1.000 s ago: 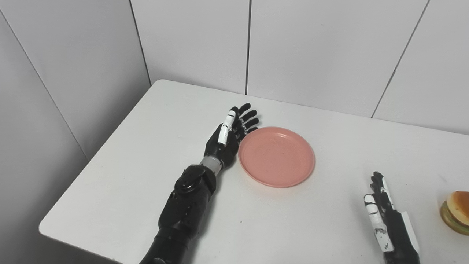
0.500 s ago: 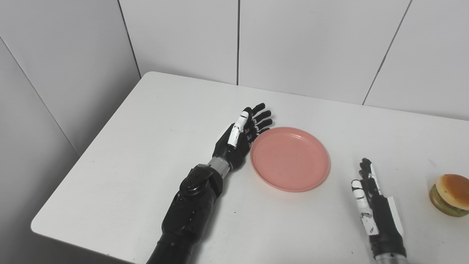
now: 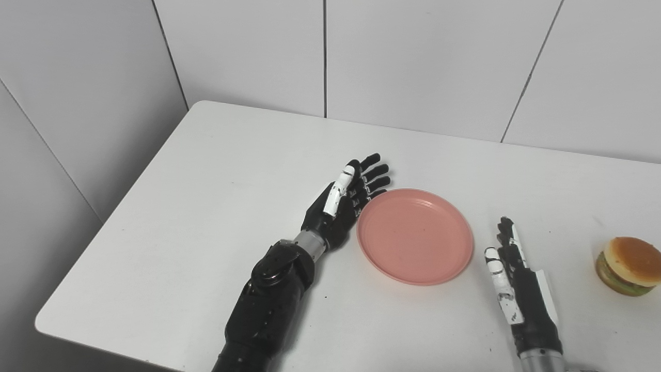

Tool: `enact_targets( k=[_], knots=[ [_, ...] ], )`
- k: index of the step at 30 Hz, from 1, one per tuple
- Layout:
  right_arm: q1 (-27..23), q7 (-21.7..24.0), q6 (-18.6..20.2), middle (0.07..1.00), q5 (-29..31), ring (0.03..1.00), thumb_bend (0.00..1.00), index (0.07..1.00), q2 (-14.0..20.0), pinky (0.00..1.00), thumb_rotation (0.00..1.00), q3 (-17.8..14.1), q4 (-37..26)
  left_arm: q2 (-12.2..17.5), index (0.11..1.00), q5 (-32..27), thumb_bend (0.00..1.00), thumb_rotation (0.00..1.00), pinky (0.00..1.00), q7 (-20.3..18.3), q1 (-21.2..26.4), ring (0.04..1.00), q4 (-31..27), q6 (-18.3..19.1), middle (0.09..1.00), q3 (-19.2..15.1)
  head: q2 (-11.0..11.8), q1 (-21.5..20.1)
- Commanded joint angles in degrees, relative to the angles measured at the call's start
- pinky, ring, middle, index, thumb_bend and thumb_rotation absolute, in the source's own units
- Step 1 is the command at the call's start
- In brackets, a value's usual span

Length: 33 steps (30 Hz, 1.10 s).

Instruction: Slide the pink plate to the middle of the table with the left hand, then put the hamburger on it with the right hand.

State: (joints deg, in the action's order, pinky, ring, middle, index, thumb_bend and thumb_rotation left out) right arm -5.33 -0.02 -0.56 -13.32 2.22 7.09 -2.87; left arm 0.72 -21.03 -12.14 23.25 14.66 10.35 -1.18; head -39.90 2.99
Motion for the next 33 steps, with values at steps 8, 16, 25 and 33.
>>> enact_targets(
  k=[8,16,25,33],
  knots=[
    [-0.4,-0.6,0.1,1.0,-1.2,0.993,0.49,1.0,-0.6,0.98,1.0,0.5,-0.2,-0.1,0.922,1.9,0.38,1.0,0.91,2.1,-2.2,0.909,2.1,0.8,0.919,-1.4,-0.4,-1.0],
    [-1.4,-2.2,-1.8,1.0,-1.7,0.978,0.49,1.0,-0.7,0.93,1.0,0.0,-0.5,0.1,0.933,3.7,0.39,1.0,0.95,2.2,-2.5,0.935,2.5,-2.0,0.938,-2.1,-0.1,-4.5],
    [-3.5,-4.0,-1.3,0.99,-7.4,0.968,0.45,0.998,0.4,0.93,1.0,-0.7,-6.0,0.6,0.937,4.2,0.39,1.0,0.95,2.3,-3.8,0.942,0.8,-1.9,0.946,-2.9,0.4,-10.1],
    [-7.5,-2.8,3.2,0.988,-13.8,0.968,0.54,0.998,3.1,0.94,1.0,-2.0,-13.2,1.5,0.939,3.3,0.39,1.0,0.95,0.6,-3.3,0.944,3.2,-2.9,0.949,-3.8,1.1,-15.7]
  ],
)
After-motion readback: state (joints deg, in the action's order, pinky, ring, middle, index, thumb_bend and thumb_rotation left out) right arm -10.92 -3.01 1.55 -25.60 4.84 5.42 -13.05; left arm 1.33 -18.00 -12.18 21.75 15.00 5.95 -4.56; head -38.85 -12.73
